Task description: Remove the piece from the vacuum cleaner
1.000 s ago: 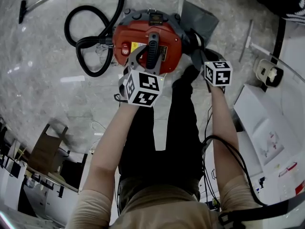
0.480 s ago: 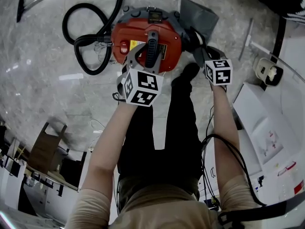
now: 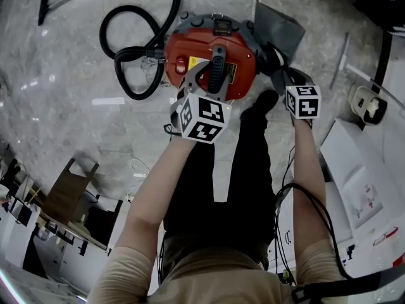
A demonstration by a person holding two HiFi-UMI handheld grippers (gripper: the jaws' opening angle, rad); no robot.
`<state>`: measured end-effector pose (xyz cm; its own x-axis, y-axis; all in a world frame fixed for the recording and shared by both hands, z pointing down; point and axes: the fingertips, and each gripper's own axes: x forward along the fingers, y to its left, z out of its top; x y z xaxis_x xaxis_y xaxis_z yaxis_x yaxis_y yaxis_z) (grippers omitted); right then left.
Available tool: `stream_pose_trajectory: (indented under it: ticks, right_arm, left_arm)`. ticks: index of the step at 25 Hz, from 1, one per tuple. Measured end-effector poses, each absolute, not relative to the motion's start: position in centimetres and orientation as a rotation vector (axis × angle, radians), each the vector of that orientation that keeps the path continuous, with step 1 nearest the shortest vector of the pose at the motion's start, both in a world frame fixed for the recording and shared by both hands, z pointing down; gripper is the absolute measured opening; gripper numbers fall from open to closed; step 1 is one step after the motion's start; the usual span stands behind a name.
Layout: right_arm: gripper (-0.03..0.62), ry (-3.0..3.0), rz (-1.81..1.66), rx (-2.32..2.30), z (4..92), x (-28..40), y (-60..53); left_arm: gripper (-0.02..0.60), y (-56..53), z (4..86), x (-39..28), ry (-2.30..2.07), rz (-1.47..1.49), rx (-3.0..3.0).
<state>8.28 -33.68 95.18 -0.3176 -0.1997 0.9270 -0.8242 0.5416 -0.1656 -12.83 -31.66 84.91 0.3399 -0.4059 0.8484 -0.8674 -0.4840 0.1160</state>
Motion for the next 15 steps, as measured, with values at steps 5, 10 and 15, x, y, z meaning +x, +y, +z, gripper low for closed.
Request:
stream_pose_trajectory:
  ticks: [5, 10, 15]
  right_arm:
    - [0.037, -1.817, 0.813, 0.845, 95.42, 7.93, -33.83]
    - [0.037, -1.817, 0.806, 0.84, 95.48, 8.27, -34.08]
    - [0.038, -1.802, 0.795, 0.83, 95.84, 8.68, -34.62]
  left_arm:
    - [0.184, -31.65, 84.94, -13.21, -1.102, 1.069, 2.03]
    - [0.184, -31.71, 84.83, -13.15, -1.11, 1.073, 2.03]
    - [0.184, -31.69, 84.89, -13.17, -1.106, 1.074, 2.029]
